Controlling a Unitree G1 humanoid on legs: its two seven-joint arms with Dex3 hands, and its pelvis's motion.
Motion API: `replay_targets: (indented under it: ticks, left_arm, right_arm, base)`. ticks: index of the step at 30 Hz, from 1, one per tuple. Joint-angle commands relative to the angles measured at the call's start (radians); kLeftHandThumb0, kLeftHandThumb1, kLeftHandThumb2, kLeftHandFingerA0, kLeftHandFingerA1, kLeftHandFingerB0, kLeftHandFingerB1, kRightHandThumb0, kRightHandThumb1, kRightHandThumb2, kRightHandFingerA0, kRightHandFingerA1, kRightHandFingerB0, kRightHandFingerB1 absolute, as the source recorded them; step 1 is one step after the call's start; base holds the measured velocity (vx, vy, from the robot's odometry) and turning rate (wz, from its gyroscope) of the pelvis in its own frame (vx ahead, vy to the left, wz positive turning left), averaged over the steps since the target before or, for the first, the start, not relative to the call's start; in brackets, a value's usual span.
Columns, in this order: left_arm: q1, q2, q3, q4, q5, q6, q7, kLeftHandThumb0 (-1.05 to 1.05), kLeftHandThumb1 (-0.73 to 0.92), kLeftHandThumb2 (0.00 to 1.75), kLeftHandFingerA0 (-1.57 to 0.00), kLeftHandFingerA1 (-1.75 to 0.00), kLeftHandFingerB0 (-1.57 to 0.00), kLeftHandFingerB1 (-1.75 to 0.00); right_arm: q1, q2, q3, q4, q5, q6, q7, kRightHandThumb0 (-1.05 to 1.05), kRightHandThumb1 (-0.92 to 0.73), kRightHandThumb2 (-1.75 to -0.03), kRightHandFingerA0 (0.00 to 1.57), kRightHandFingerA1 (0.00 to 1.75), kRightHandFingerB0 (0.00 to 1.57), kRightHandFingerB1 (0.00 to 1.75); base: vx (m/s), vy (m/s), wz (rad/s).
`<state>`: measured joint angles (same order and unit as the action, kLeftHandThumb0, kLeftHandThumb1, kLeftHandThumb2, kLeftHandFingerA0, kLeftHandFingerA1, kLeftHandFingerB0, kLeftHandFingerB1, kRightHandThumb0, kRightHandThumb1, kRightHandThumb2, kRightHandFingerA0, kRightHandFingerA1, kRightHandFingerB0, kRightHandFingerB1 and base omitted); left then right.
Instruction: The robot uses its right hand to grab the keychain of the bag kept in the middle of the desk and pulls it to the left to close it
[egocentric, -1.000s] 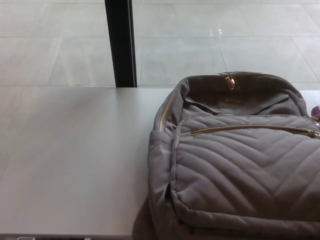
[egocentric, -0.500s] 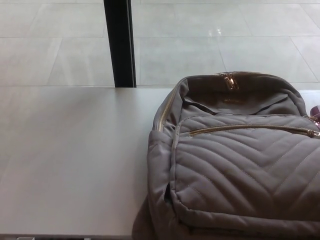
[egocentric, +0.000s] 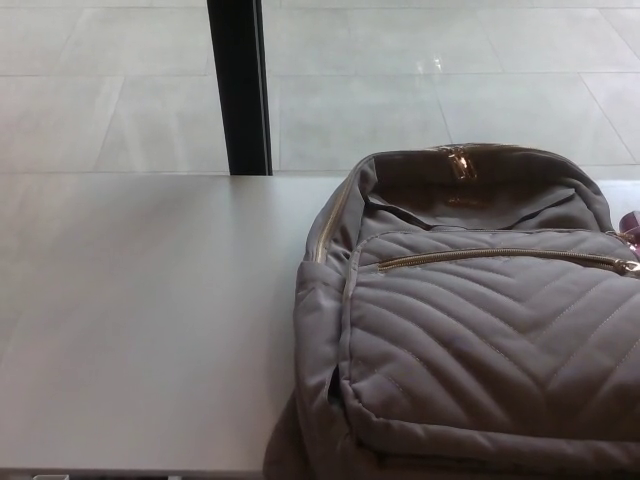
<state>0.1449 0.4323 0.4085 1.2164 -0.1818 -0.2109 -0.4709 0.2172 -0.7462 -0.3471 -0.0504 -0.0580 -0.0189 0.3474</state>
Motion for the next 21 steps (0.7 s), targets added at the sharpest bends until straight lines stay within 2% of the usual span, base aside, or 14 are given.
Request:
replay_targets:
  ticks: [1, 2, 9, 10, 11, 12, 13, 14, 15, 16, 18, 19, 20, 21]
  left_arm:
    - [0.005, 0.005, 0.001, -0.006, -0.014, -0.012, -0.015, -0.78, 0.81, 0.64, -0.5, -0.65, -0.29, -0.44]
    - [0.004, 0.005, 0.002, -0.005, -0.015, -0.011, -0.014, -0.8, 0.8, 0.63, -0.5, -0.66, -0.29, -0.44]
    - [0.007, -0.003, 0.019, -0.002, -0.028, -0.01, 0.004, -0.82, 0.83, 0.64, -0.52, -0.63, -0.3, -0.43]
    - [0.008, -0.003, 0.021, -0.004, -0.029, -0.012, 0.004, -0.82, 0.84, 0.65, -0.53, -0.64, -0.28, -0.43]
    - [0.003, -0.004, 0.023, 0.003, -0.03, -0.01, 0.014, -0.82, 0.65, 1.08, -0.48, -0.67, -0.23, -0.52]
    - [-0.004, -0.006, 0.031, 0.012, -0.036, -0.003, 0.015, -0.86, 0.67, 1.09, -0.5, -0.68, -0.25, -0.53]
    - [-0.006, -0.006, 0.032, 0.018, -0.035, -0.004, 0.017, -0.89, 0.68, 1.09, -0.5, -0.67, -0.25, -0.52]
    - [-0.007, -0.006, 0.032, 0.019, -0.033, -0.005, 0.018, -0.88, 0.84, 0.66, -0.55, -0.63, -0.3, -0.42]
    - [-0.005, -0.007, 0.031, 0.015, -0.031, -0.008, 0.02, -0.86, 0.66, 1.1, -0.48, -0.68, -0.23, -0.52]
    - [-0.002, -0.008, 0.031, 0.01, -0.031, -0.009, 0.022, -0.84, 0.65, 1.07, -0.53, -0.69, -0.26, -0.53]
    - [-0.003, -0.009, 0.036, 0.009, -0.039, 0.002, 0.021, -0.89, 0.7, 1.11, -0.5, -0.68, -0.25, -0.53]
    - [-0.001, -0.008, 0.032, 0.01, -0.033, -0.006, 0.024, -0.87, 0.7, 1.11, -0.5, -0.68, -0.25, -0.53]
    - [-0.001, -0.008, 0.031, 0.01, -0.031, -0.009, 0.026, -0.87, 0.7, 1.11, -0.5, -0.68, -0.25, -0.53]
    - [0.0, -0.008, 0.033, 0.008, -0.034, -0.004, 0.025, -0.86, 0.71, 1.1, -0.51, -0.68, -0.26, -0.54]
  right_arm:
    - [-0.004, 0.003, 0.013, -0.038, -0.021, -0.011, 0.008, -0.58, -0.72, -0.67, 0.55, 0.48, 0.45, 0.42]
    - [-0.006, 0.002, 0.017, -0.044, -0.028, -0.007, 0.006, -0.55, -0.79, -0.63, 0.57, 0.45, 0.47, 0.39]
    - [-0.044, 0.024, 0.046, -0.125, -0.035, 0.032, -0.002, -0.49, -0.73, -0.62, 0.61, 0.57, 0.42, 0.39]
    - [-0.049, 0.025, 0.05, -0.135, -0.041, 0.047, -0.002, -0.54, -0.59, -0.9, 0.56, 0.67, 0.35, 0.51]
    - [-0.054, 0.028, 0.051, -0.148, -0.043, 0.053, -0.003, -0.51, -0.59, -0.89, 0.55, 0.68, 0.32, 0.51]
    - [-0.058, 0.03, 0.051, -0.156, -0.042, 0.06, -0.002, -0.51, -0.59, -0.88, 0.55, 0.69, 0.31, 0.5]
    - [-0.063, 0.029, 0.054, -0.155, -0.048, 0.052, -0.003, -0.46, -0.72, -0.61, 0.59, 0.63, 0.33, 0.38]
    - [-0.065, 0.029, 0.055, -0.158, -0.053, 0.054, -0.004, -0.49, -0.72, -0.62, 0.6, 0.66, 0.32, 0.38]
    - [-0.067, 0.029, 0.056, -0.16, -0.057, 0.061, -0.003, -0.52, -0.59, -0.88, 0.61, 0.73, 0.29, 0.5]
    - [-0.067, 0.026, 0.057, -0.162, -0.062, 0.071, 0.001, -0.46, -0.73, -0.61, 0.65, 0.73, 0.32, 0.36]
    - [-0.061, 0.011, 0.064, -0.176, -0.086, 0.101, 0.01, -0.45, -0.74, -0.62, 0.72, 0.76, 0.32, 0.36]
    - [-0.05, 0.001, 0.068, -0.179, -0.117, 0.099, 0.004, -0.45, -0.52, -0.89, 0.83, 0.82, 0.27, 0.5]
    - [-0.045, -0.003, 0.069, -0.181, -0.131, 0.098, 0.001, -0.45, -0.52, -0.89, 0.83, 0.82, 0.27, 0.5]
    - [-0.034, -0.005, 0.073, -0.185, -0.16, 0.105, -0.01, -0.36, -0.57, -0.81, 0.94, 0.96, 0.37, 0.5]
  base:
    - [0.0, 0.0, 0.0]
    - [0.0, 0.0, 0.0]
    - [0.0, 0.0, 0.0]
    - [0.0, 0.0, 0.0]
    - [0.0, 0.0, 0.0]
    - [0.0, 0.0, 0.0]
    - [0.0, 0.0, 0.0]
    - [0.0, 0.0, 0.0]
    - [0.0, 0.0, 0.0]
    - [0.0, 0.0, 0.0]
    - [0.0, 0.0, 0.0]
    - [0.0, 0.0, 0.0]
    - [0.0, 0.0, 0.0]
    - [0.0, 0.0, 0.0]
